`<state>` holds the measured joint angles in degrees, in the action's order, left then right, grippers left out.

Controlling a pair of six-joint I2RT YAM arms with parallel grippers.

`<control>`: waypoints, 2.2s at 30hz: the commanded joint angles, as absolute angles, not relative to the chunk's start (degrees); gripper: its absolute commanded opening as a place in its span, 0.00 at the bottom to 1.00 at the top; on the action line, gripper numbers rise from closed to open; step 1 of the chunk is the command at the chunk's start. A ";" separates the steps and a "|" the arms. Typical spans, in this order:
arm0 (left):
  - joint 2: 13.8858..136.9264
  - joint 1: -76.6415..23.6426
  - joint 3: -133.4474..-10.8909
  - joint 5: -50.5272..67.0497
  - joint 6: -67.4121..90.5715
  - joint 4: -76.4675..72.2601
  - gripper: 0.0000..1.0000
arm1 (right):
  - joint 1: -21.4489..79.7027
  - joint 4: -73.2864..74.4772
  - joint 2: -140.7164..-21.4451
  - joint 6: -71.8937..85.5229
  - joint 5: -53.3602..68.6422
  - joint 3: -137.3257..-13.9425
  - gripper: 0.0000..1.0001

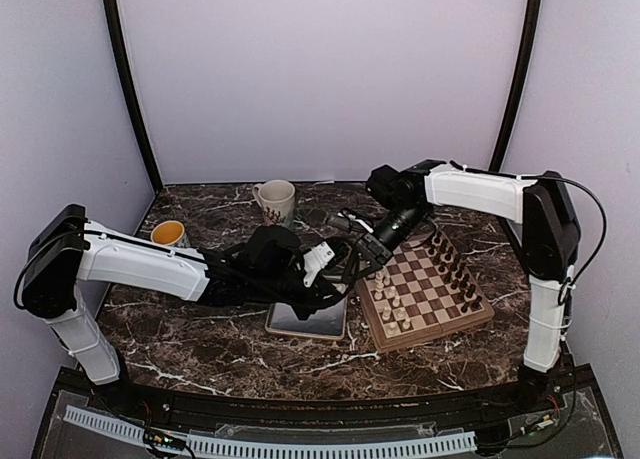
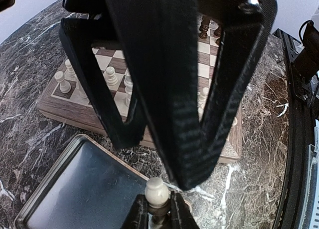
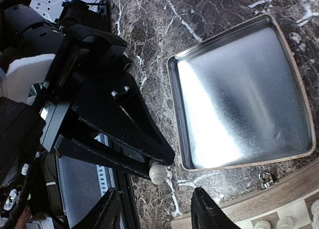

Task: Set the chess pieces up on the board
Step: Pass from the left arm to the right, then place the bishop on f1.

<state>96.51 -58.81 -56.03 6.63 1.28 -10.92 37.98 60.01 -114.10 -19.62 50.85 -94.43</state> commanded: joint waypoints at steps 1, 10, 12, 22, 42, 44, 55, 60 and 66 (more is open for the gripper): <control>93.43 -59.47 -55.82 6.35 1.38 -12.78 0.08 | 39.47 61.97 -114.96 -19.03 53.66 -95.78 0.49; 93.20 -59.94 -55.73 5.81 0.92 -13.26 0.09 | 41.39 61.36 -116.18 -18.11 53.96 -95.59 0.47; 93.02 -59.99 -55.67 5.66 0.88 -13.26 0.09 | 41.42 61.33 -116.65 -18.02 53.96 -95.54 0.46; 92.20 -60.20 -54.43 4.68 0.81 -14.33 0.09 | 41.61 60.65 -117.86 -17.27 54.39 -95.11 0.30; 91.05 -60.38 -52.36 6.15 -0.17 -17.64 0.09 | 41.65 58.79 -118.83 -15.38 55.66 -96.33 0.17; 91.16 -60.38 -52.38 6.09 -0.26 -17.59 0.11 | 41.62 58.57 -118.68 -15.51 54.47 -96.61 0.15; 86.14 -60.38 -48.72 0.48 0.00 -14.18 0.50 | 41.66 57.80 -116.22 -16.79 44.18 -98.05 0.13; 78.38 -59.67 -42.76 -5.24 2.08 -11.23 0.72 | 41.42 56.66 -111.12 -18.22 36.28 -95.81 0.13; 78.22 -58.39 -41.78 -7.01 4.05 -11.25 0.72 | 41.18 56.31 -105.00 -19.10 30.89 -91.77 0.13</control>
